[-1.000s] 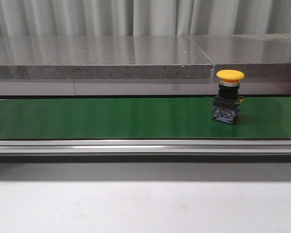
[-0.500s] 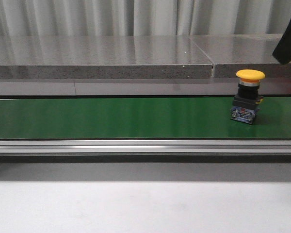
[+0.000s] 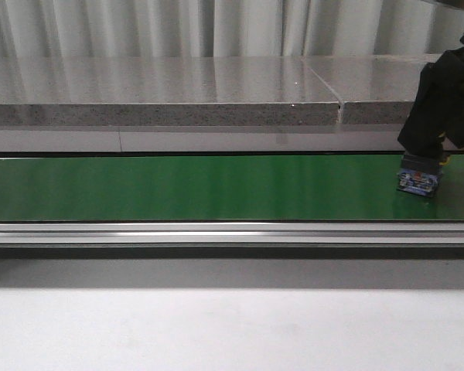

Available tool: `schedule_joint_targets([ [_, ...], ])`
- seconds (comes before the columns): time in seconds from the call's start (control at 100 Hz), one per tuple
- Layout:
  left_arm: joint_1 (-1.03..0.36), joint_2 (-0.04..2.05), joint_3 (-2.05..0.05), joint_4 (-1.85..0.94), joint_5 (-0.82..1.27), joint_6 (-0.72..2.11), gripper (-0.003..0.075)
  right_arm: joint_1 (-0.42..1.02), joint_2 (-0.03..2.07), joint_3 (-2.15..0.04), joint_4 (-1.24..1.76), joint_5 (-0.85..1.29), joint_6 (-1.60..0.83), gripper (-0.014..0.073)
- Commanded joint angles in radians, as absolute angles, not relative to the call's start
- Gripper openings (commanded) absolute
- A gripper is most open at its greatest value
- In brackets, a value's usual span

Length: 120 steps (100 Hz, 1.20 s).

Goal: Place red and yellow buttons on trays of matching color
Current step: 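Descend the right gripper onto the yellow button on the belt and grasp, then carry the yellow button into the yellow tray and open the right gripper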

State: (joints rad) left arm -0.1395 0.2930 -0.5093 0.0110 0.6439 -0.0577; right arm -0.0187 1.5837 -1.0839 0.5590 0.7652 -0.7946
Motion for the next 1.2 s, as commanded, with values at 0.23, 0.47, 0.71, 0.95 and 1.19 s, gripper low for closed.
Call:
schedule_joint_targets([
  [0.23,-0.147,0.303,-0.532,0.000,0.574,-0.060,-0.0019,-0.017,1.549,-1.116,0.599,0.769,-0.785,0.0190],
  [0.47,-0.147,0.303,-0.532,0.000,0.574,-0.060,-0.0019,-0.033,1.440,-1.117,0.518,0.772,-0.663,0.0183],
  [0.71,-0.147,0.303,-0.532,0.000,0.574,-0.060,-0.0019,-0.151,1.289,-1.115,0.404,0.807,-0.407,0.0183],
  [0.95,-0.147,0.303,-0.532,0.000,0.574,-0.060,-0.0019,-0.354,1.173,-1.048,0.391,0.824,-0.325,0.0183],
  [1.19,-0.147,0.303,-0.532,0.000,0.574,-0.060,-0.0019,-0.567,1.104,-0.877,0.391,0.708,-0.257,0.0183],
])
